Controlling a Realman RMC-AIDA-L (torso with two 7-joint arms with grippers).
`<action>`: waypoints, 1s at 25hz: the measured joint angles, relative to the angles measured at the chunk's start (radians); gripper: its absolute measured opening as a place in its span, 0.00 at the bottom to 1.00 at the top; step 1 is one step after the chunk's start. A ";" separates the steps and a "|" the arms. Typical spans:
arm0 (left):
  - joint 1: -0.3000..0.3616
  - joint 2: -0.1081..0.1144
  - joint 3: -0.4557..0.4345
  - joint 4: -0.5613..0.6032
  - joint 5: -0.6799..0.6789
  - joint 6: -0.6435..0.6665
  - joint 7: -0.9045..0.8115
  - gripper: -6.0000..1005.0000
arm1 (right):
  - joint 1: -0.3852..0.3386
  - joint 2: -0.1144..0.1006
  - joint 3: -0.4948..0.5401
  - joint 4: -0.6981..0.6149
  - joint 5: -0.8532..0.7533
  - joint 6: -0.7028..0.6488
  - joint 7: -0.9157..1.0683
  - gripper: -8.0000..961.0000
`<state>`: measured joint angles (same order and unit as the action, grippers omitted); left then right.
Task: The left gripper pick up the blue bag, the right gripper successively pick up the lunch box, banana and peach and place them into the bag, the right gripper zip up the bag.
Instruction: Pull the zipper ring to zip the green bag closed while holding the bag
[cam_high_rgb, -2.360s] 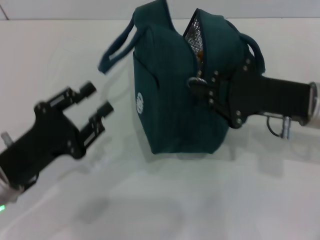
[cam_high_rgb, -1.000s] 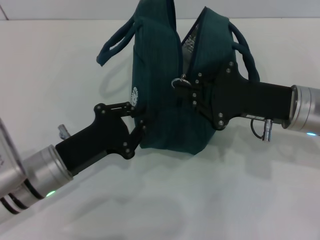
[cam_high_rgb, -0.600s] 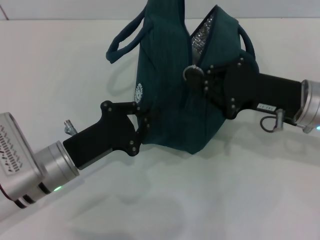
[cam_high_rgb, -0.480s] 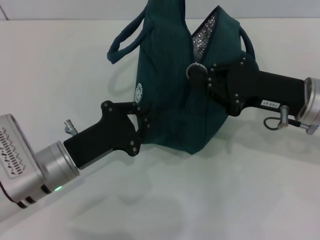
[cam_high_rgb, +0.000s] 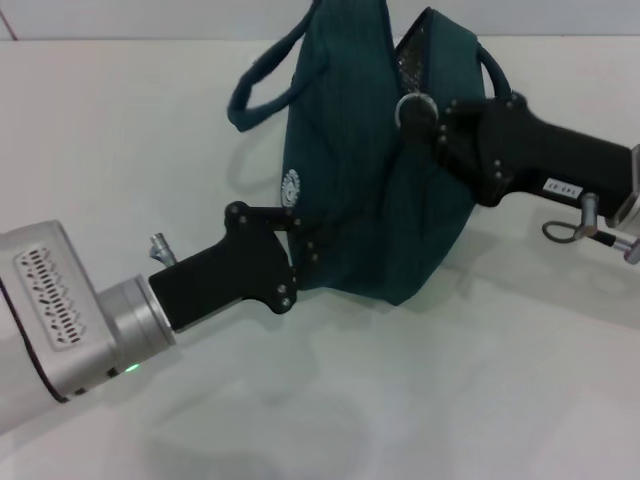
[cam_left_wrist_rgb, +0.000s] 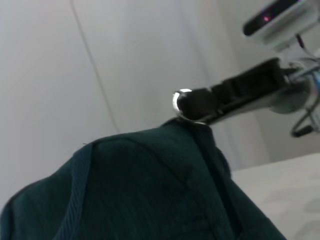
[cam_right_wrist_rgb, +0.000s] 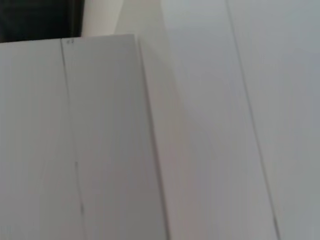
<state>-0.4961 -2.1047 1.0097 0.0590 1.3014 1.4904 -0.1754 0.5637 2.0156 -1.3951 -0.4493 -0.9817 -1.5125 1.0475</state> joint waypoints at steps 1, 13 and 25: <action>-0.001 0.000 0.011 0.000 0.001 -0.003 0.000 0.07 | -0.001 0.002 0.007 0.000 0.001 -0.001 -0.008 0.04; 0.015 -0.001 0.044 -0.002 -0.014 0.053 0.010 0.09 | -0.001 0.010 0.003 0.006 0.005 -0.001 -0.119 0.04; -0.001 -0.003 0.044 -0.059 -0.085 0.125 0.008 0.34 | -0.018 0.013 -0.033 0.005 0.014 -0.008 -0.178 0.04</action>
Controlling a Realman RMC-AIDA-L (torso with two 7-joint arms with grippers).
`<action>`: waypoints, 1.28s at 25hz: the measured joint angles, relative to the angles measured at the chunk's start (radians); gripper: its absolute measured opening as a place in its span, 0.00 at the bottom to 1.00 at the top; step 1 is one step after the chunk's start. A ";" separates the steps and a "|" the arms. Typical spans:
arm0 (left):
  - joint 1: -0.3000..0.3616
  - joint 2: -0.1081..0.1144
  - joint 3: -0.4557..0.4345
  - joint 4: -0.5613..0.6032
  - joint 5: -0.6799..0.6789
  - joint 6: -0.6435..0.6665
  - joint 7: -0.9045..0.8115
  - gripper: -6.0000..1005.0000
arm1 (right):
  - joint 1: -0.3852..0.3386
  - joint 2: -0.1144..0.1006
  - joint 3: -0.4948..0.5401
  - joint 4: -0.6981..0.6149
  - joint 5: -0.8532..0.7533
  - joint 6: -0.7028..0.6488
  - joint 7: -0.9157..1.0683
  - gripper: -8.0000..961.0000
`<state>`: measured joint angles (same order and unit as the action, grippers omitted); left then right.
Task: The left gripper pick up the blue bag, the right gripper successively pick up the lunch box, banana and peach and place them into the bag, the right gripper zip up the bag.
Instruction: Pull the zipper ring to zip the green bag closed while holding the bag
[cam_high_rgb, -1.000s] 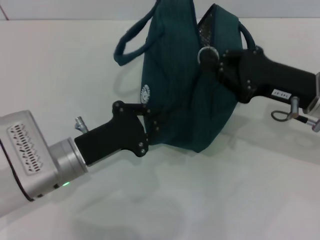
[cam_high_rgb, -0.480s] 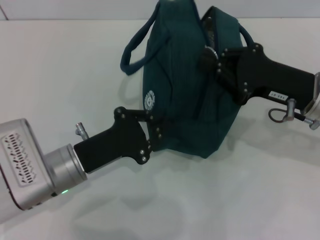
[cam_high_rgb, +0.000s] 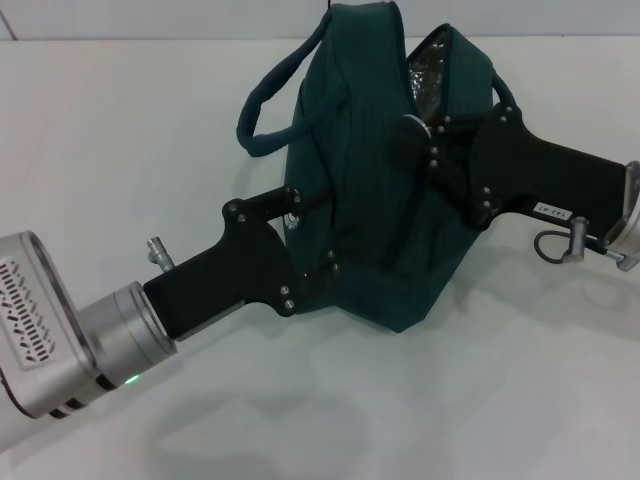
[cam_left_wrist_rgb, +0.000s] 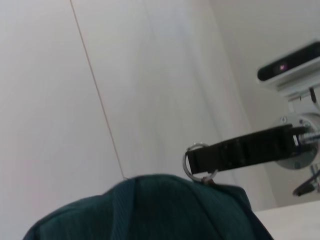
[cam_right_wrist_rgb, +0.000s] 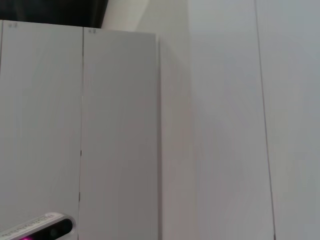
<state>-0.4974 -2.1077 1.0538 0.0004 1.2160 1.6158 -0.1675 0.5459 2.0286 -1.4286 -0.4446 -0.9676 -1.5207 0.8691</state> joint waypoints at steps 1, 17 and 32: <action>0.000 0.000 0.000 -0.001 0.000 0.006 0.000 0.36 | -0.001 0.000 -0.004 0.000 0.006 -0.002 -0.007 0.04; -0.048 0.000 -0.005 -0.023 -0.048 0.040 -0.176 0.76 | -0.011 -0.001 -0.025 0.003 0.028 -0.009 -0.049 0.04; -0.052 0.000 -0.004 -0.014 -0.071 0.011 -0.172 0.37 | -0.010 -0.001 -0.026 0.003 0.051 -0.018 -0.068 0.04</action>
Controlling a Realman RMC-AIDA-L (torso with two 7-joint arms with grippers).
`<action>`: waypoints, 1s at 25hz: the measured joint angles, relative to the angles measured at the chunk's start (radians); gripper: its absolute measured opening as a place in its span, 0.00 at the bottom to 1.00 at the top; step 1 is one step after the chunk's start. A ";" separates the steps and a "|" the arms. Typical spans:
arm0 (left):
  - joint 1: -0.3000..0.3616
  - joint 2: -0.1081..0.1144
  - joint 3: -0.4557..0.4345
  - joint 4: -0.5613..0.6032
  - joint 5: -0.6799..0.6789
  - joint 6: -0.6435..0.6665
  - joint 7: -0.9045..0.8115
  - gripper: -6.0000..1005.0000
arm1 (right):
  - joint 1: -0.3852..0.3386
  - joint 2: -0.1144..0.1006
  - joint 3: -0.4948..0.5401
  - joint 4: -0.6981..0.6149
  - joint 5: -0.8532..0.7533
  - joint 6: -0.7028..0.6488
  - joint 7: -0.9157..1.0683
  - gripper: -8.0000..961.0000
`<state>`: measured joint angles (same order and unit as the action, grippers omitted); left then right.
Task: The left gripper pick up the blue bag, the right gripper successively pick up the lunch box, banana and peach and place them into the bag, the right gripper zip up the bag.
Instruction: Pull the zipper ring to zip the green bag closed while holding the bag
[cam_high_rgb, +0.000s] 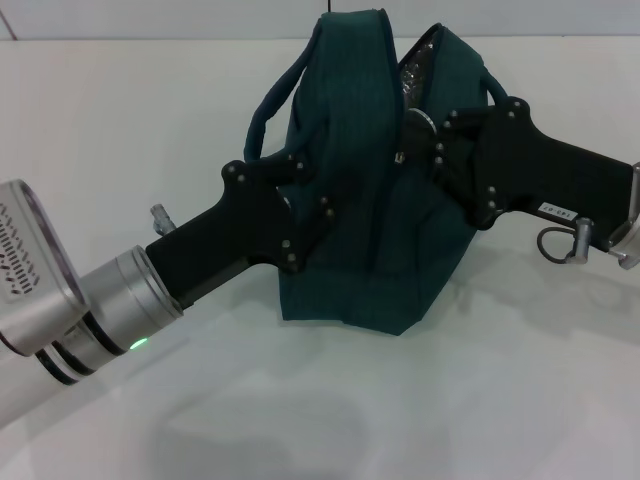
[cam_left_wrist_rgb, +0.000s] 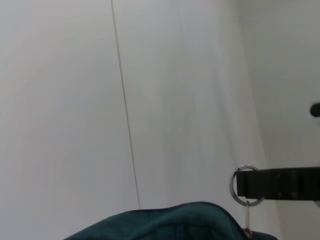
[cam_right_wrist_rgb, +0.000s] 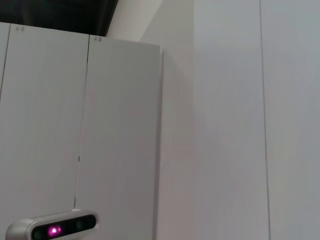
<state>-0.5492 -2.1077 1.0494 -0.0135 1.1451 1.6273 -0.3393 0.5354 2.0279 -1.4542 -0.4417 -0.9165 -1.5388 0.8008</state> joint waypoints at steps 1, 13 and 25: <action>0.000 0.000 0.000 0.001 0.000 -0.001 0.013 0.35 | 0.000 0.000 0.000 0.000 0.002 0.000 -0.002 0.04; 0.003 0.000 0.008 0.001 0.106 -0.002 0.218 0.09 | -0.009 0.000 -0.014 0.032 0.120 -0.003 -0.056 0.04; 0.020 0.008 0.027 0.008 0.037 -0.019 0.252 0.06 | -0.026 0.000 -0.049 0.078 0.230 -0.014 -0.164 0.04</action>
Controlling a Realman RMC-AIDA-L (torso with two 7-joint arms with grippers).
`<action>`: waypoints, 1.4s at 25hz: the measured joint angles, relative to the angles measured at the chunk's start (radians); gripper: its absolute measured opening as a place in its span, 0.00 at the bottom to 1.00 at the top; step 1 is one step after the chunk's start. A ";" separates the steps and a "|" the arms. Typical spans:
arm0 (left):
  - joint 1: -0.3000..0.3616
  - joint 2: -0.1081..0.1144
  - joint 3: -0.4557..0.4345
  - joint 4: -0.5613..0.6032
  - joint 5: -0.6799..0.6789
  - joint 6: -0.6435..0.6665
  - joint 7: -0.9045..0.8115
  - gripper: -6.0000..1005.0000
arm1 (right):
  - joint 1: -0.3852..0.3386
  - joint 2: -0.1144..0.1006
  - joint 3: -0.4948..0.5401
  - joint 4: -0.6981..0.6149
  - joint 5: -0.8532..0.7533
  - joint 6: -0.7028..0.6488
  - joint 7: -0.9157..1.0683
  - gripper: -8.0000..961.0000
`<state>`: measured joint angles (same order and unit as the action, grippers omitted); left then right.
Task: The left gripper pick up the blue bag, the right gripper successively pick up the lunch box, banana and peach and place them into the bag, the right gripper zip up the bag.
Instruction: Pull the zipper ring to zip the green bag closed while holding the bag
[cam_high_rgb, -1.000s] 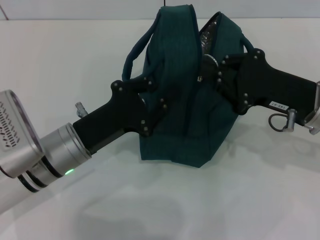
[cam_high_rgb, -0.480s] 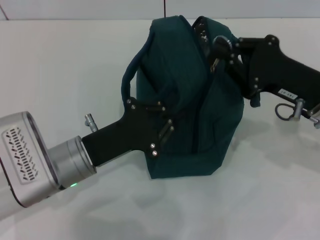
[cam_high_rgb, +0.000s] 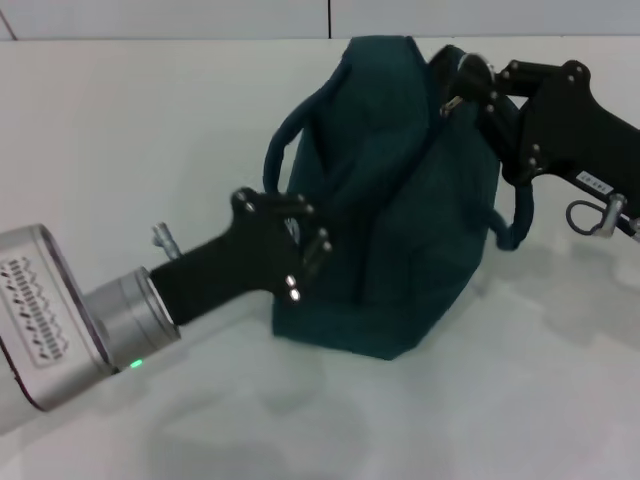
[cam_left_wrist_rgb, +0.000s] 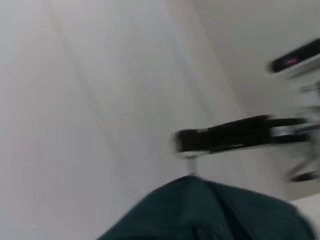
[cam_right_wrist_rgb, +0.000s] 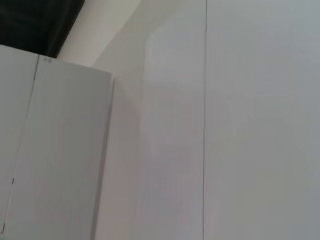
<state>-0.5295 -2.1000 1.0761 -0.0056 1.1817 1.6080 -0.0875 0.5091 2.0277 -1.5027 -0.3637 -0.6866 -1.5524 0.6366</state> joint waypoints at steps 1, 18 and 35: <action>0.002 0.000 0.000 0.000 -0.024 -0.006 -0.001 0.06 | 0.000 0.000 0.000 0.000 0.000 0.000 0.000 0.04; 0.016 0.006 -0.001 0.078 -0.210 -0.177 -0.107 0.06 | -0.002 0.000 -0.008 0.050 0.087 0.054 -0.052 0.04; 0.043 0.005 0.000 0.096 -0.204 0.043 -0.196 0.11 | -0.003 0.000 -0.015 0.062 0.121 0.063 -0.053 0.04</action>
<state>-0.4860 -2.0951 1.0756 0.0902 0.9775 1.6507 -0.2836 0.5060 2.0278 -1.5182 -0.3014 -0.5661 -1.4898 0.5838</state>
